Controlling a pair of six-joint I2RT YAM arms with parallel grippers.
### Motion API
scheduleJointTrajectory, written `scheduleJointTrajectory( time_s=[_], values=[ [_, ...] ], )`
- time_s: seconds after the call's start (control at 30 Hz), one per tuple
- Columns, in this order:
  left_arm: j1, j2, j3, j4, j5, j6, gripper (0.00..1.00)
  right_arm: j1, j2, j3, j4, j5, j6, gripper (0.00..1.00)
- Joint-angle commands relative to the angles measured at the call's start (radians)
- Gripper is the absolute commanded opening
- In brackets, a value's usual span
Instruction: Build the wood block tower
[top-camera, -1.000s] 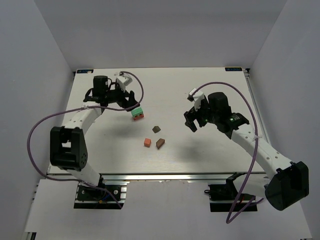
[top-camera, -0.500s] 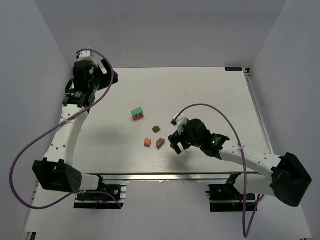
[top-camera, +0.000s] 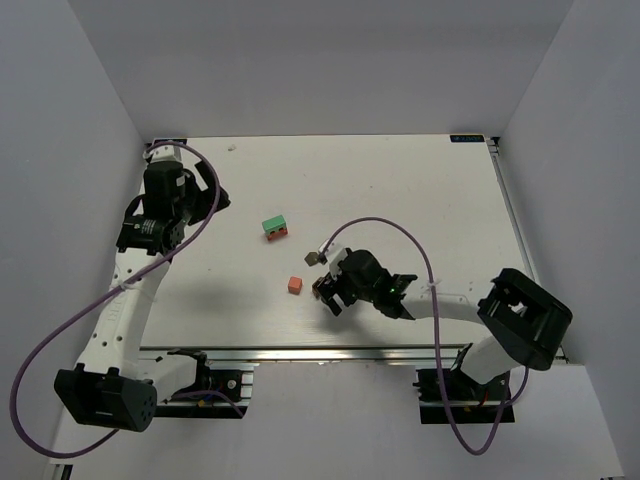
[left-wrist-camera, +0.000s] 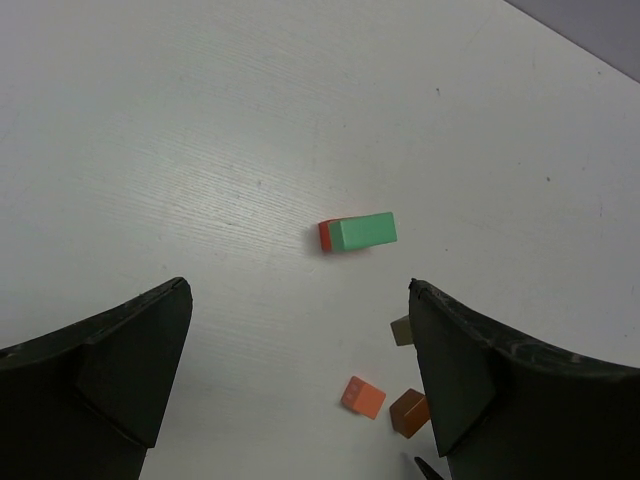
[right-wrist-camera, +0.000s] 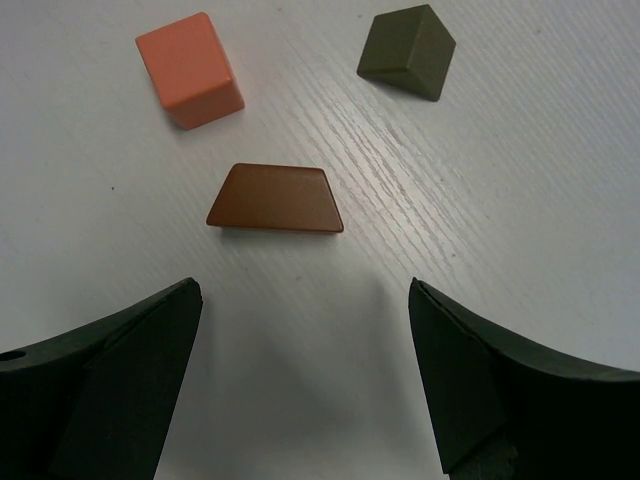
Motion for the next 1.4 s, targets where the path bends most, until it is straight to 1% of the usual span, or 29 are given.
scheduleJointTrajectory(
  time_s=[0.0, 0.2, 0.3, 0.53, 0.87, 1.03, 1.07, 1.1, 1.27, 1.3, 1.37],
  values=[
    [-0.002, -0.003, -0.022, -0.032, -0.008, 0.008, 0.98, 0.008, 0.048, 0.013, 0.131, -0.037, -0.04, 0.88],
    [-0.001, -0.011, -0.072, -0.006, 0.035, 0.003, 0.98, 0.008, 0.168, 0.079, 0.152, -0.057, -0.063, 0.87],
    [-0.001, -0.011, -0.075, -0.004, 0.04, 0.0, 0.98, 0.008, 0.197, 0.094, 0.149, -0.051, -0.067, 0.85],
    [-0.001, -0.015, -0.074, -0.003, 0.063, -0.001, 0.98, 0.008, 0.205, 0.076, 0.166, -0.068, -0.012, 0.85],
    [-0.002, 0.0, -0.077, -0.006, 0.069, -0.004, 0.98, 0.008, 0.219, 0.079, 0.16, -0.08, 0.002, 0.78],
    [-0.001, -0.002, -0.074, -0.018, 0.077, -0.004, 0.98, 0.008, 0.202, 0.071, 0.151, -0.063, -0.002, 0.7],
    [-0.001, 0.0, -0.074, -0.021, 0.095, -0.003, 0.98, 0.008, 0.196, 0.071, 0.146, -0.064, -0.002, 0.68],
    [-0.001, 0.0, -0.071, -0.023, 0.107, -0.001, 0.98, 0.008, 0.191, 0.076, 0.138, -0.075, -0.007, 0.64],
    [-0.001, -0.011, -0.072, -0.03, 0.163, 0.003, 0.98, 0.008, 0.136, 0.061, 0.158, -0.094, -0.004, 0.51],
    [-0.001, -0.012, -0.069, -0.035, 0.17, 0.005, 0.98, 0.008, 0.127, 0.059, 0.164, -0.098, -0.013, 0.5],
    [-0.001, -0.02, -0.069, -0.035, 0.19, 0.013, 0.98, 0.005, 0.093, 0.058, 0.163, -0.135, -0.021, 0.45]
  ],
)
